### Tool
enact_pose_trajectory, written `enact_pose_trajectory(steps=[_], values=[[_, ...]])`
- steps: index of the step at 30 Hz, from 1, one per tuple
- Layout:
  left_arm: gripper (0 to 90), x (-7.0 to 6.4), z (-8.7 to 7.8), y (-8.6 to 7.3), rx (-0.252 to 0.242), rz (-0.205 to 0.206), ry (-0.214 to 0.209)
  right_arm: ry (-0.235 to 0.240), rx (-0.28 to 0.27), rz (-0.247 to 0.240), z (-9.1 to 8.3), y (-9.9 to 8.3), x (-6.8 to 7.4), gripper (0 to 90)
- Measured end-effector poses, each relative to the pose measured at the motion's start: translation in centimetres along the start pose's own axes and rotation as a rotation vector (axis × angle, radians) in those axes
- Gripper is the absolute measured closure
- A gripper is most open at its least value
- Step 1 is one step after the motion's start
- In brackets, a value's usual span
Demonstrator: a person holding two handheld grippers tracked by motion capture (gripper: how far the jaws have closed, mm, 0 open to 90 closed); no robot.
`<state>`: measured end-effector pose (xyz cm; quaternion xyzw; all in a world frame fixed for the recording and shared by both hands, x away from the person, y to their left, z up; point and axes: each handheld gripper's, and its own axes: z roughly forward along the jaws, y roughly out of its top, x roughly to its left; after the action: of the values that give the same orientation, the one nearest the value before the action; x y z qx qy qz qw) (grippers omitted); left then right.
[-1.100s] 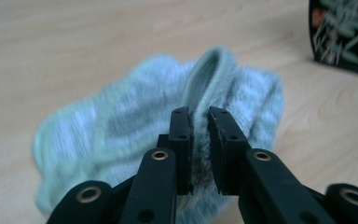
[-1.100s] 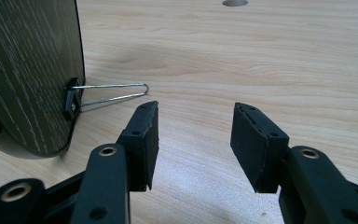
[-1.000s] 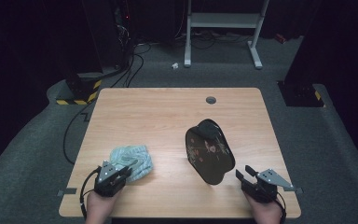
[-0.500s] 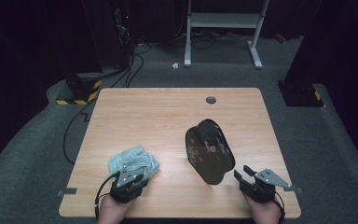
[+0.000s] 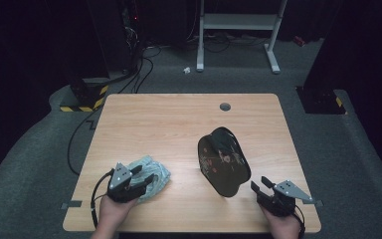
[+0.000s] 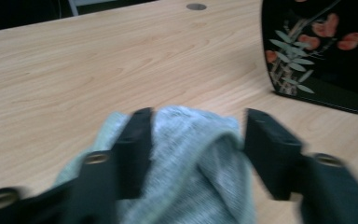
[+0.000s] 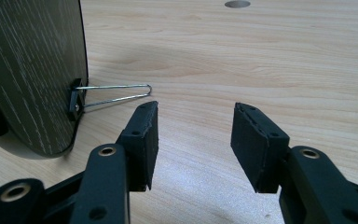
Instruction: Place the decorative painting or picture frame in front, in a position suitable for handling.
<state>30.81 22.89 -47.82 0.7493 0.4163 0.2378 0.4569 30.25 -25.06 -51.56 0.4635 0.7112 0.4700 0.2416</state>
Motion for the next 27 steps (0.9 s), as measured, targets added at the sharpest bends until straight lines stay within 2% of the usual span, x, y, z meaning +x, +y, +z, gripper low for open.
enact_pose_trajectory(steps=[1, 2, 4, 5, 9, 19, 22, 23, 24, 27], values=[[22.2, 0.8, 1.1, 0.6, 0.067, -0.006, 0.006, 0.001, 0.0, 0.001, 0.0, 0.0, 0.0, 50.4], [13.6, 1.1, 1.6, 0.7, 0.087, 0.004, 0.012, 0.002, 0.0, 0.002, 0.0, 0.0, 0.0, 50.3], [4.9, 1.5, 2.6, 0.8, 0.14, 0.018, 0.01, 0.004, 0.002, 0.003, 0.1, 0.0, 0.0, 50.3], [1.2, 1.6, 3.0, 0.8, 0.171, 0.018, -0.006, 0.004, 0.004, 0.005, 0.1, 0.0, 0.0, 50.3], [0.3, 1.8, 4.3, 0.6, 0.22, 0.021, -0.041, 0.007, 0.007, 0.005, 0.2, -0.1, 0.1, 50.3], [0.3, 2.1, 5.3, -1.7, 0.36, 0.028, -0.034, 0.008, 0.002, 0.001, 0.0, 0.0, 0.2, 50.3], [0.3, 2.0, 5.4, -2.2, 0.364, 0.039, -0.038, 0.008, 0.0, 0.0, 0.0, 0.1, 0.2, 50.3], [0.3, 1.8, 5.5, -2.3, 0.365, 0.06, -0.029, 0.009, 0.0, -0.001, 0.0, 0.1, 0.3, 50.3], [0.3, 1.7, 5.5, -2.3, 0.368, 0.064, -0.027, 0.009, -0.001, -0.003, 0.0, 0.1, 0.3, 50.3], [0.3, 1.8, 5.6, -2.3, 0.374, 0.059, -0.037, 0.009, -0.001, -0.002, 0.0, 0.1, 0.4, 50.3]])
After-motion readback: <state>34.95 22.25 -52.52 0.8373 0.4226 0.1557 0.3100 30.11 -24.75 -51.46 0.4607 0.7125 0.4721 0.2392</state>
